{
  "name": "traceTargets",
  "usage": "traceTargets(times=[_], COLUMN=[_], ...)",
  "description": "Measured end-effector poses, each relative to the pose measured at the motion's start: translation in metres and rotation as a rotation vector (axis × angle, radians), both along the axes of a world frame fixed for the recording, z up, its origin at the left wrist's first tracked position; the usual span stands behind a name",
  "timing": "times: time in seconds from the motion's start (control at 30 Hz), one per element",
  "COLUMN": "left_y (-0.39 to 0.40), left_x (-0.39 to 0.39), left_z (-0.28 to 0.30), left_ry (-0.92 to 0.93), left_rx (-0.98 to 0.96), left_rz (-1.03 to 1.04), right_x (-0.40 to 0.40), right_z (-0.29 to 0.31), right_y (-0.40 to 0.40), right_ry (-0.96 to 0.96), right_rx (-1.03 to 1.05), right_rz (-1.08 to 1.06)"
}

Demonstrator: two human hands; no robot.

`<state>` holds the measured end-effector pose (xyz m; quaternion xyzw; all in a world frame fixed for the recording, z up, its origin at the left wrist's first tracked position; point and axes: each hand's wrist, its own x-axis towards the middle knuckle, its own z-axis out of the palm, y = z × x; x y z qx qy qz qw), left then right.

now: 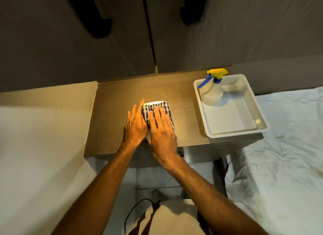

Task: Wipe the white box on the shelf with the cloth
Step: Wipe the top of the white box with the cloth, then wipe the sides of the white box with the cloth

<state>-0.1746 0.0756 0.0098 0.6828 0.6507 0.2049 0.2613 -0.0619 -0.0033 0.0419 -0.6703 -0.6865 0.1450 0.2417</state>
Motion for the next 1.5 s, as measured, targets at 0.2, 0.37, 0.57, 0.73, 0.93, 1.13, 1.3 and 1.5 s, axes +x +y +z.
traceTargets(times=[0.2, 0.37, 0.57, 0.73, 0.93, 1.13, 1.3, 1.5], left_y=[0.002, 0.000, 0.002, 0.010, 0.005, 0.007, 0.007, 0.008], left_x=[0.002, 0.002, 0.004, 0.026, 0.055, 0.055, 0.054, 0.055], left_z=[0.001, 0.002, 0.016, 0.033, 0.027, 0.024, 0.024, 0.022], left_ry=[0.038, 0.113, 0.353, 0.406, 0.364, 0.370, 0.358, 0.402], left_rx=[-0.025, -0.005, 0.003, 0.087, 0.095, 0.113, 0.115, 0.121], left_rz=[0.023, 0.069, 0.035, -0.041, -0.068, -0.058, -0.054, -0.061], right_x=[0.030, 0.042, 0.095, 0.113, 0.074, 0.048, 0.044, 0.071], right_z=[0.017, 0.007, -0.025, -0.039, -0.043, -0.049, -0.025, -0.040], right_y=[0.060, 0.024, -0.039, -0.014, 0.035, 0.000, 0.018, 0.056], right_ry=[0.045, 0.310, 0.250, 0.824, 1.142, 1.161, 1.132, 0.999], right_rx=[-0.044, -0.036, -0.013, -0.228, -0.372, -0.456, -0.348, -0.515], right_rz=[0.120, 0.021, 0.195, -0.312, -0.443, -0.399, -0.282, -0.228])
